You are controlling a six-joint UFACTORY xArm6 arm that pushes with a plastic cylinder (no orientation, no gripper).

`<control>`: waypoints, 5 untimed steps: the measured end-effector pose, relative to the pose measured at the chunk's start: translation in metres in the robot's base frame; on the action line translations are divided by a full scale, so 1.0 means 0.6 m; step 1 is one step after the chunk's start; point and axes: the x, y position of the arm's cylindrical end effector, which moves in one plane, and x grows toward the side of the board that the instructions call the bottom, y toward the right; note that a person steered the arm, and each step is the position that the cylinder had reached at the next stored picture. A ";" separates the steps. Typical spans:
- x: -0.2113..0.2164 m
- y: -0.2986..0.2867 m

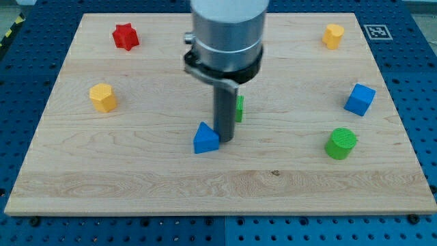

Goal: Slide the blue triangle diagonally to the yellow hexagon

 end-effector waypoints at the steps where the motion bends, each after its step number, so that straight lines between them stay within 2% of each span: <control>1: 0.013 -0.027; 2: -0.002 0.019; 3: -0.013 0.021; 5: 0.021 -0.109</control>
